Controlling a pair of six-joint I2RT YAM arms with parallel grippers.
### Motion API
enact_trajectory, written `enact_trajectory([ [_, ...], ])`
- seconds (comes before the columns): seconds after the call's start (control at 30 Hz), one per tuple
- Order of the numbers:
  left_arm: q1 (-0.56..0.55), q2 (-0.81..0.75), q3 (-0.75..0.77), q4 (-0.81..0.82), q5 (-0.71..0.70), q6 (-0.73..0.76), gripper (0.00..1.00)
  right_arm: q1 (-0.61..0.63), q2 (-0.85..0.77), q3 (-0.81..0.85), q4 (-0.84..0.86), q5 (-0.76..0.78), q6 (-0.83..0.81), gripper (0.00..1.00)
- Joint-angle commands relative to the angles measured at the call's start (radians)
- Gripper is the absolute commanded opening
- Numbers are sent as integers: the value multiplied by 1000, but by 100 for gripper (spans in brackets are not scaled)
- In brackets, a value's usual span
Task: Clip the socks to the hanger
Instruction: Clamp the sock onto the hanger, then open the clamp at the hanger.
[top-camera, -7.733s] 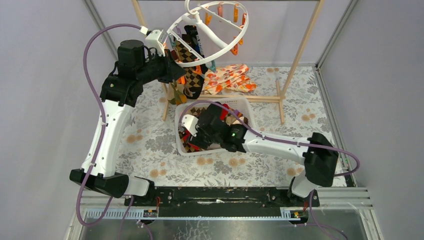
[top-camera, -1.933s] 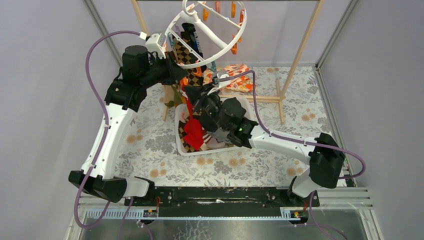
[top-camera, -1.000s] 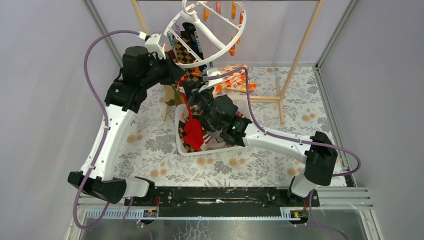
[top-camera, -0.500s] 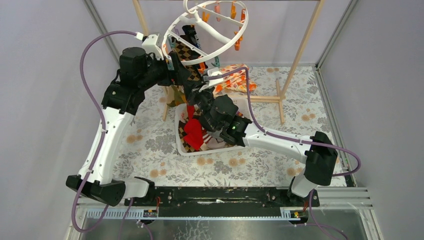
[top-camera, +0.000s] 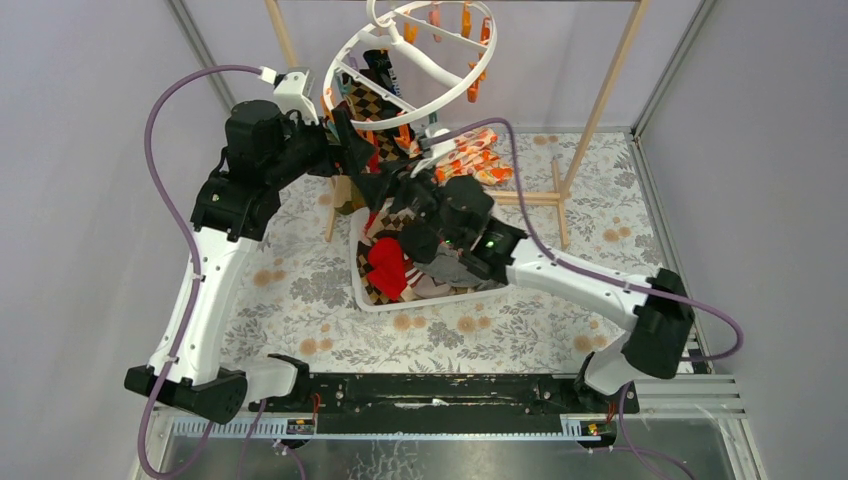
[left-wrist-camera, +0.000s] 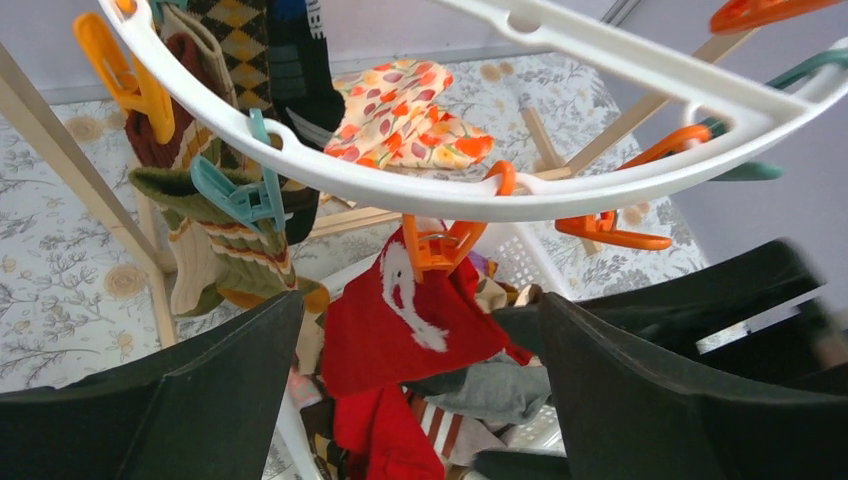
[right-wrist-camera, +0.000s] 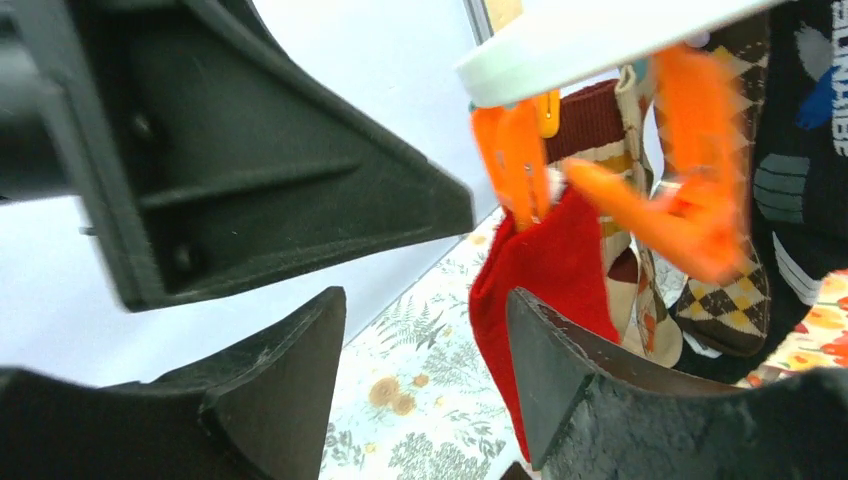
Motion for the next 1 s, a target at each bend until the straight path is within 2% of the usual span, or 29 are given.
enact_trajectory([
  [0.0, 20, 0, -31, 13, 3, 38, 91, -84, -168, -77, -6, -202, 152, 66],
  [0.2, 34, 0, -6, 12, 24, 44, 85, -199, -289, -203, -15, -267, 197, 66],
  [0.33, 34, 0, 6, 12, 35, 39, 82, -269, -249, -178, -5, -357, 228, 63],
  [0.5, 35, 3, 16, -1, 44, 37, 80, -272, -170, -148, 110, -359, 187, 60],
  [0.6, 34, 5, 33, -14, 53, 38, 79, -271, -136, -168, 225, -337, 164, 58],
  [0.8, 34, -2, 45, -25, 67, 36, 77, -264, -111, -205, 382, -230, 72, 46],
  [0.97, 34, -5, 42, -25, 73, 29, 76, -175, -116, -202, 395, -51, -153, 46],
])
